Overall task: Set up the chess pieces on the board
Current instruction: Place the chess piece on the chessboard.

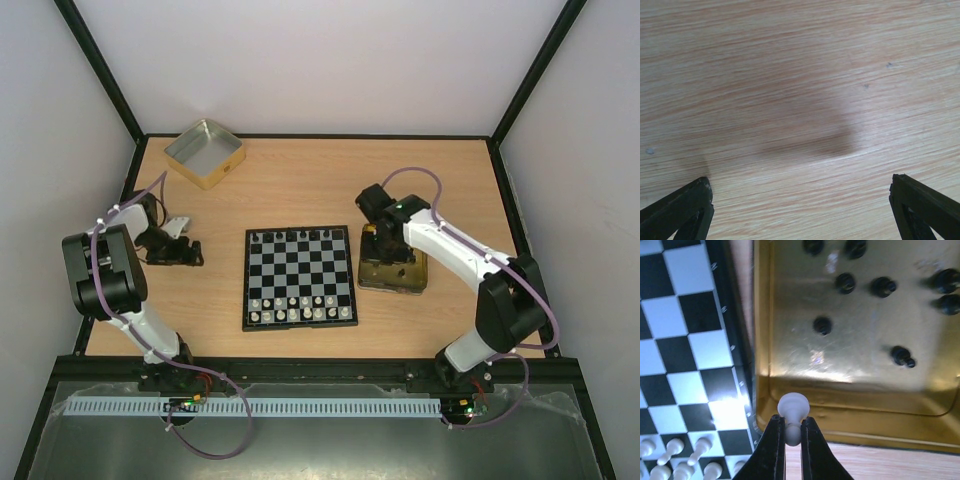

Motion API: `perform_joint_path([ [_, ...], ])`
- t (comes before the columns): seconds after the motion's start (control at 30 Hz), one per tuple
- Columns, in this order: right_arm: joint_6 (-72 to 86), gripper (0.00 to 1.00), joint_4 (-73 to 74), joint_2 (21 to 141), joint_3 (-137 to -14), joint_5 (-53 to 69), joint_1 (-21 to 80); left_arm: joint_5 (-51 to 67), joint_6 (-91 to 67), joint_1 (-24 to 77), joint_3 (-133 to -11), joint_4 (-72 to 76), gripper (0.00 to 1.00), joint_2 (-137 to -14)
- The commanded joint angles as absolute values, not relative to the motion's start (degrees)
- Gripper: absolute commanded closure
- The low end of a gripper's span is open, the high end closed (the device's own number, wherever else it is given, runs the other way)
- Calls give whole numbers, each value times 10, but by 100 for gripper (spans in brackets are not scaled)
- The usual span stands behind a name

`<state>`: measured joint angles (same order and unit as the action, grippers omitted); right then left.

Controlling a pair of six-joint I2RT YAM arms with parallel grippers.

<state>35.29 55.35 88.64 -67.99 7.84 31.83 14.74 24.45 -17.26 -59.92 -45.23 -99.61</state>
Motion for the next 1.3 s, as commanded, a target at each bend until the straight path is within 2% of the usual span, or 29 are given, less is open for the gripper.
perform_joint_path([
  [0.0, 396, 98, 572, 873, -691, 72, 373, 173, 258, -168, -582, -458, 4, -968],
  [0.27, 425, 97, 529, 879, -653, 80, 441, 169, 262, -168, -565, -460, 4, -939],
  [0.53, 436, 97, 468, 888, -594, 102, 454, 171, 260, -167, -550, -460, 4, -918],
  [1.27, 453, 96, 422, 920, -564, 132, 498, 168, 261, -167, -524, -448, 4, -894],
])
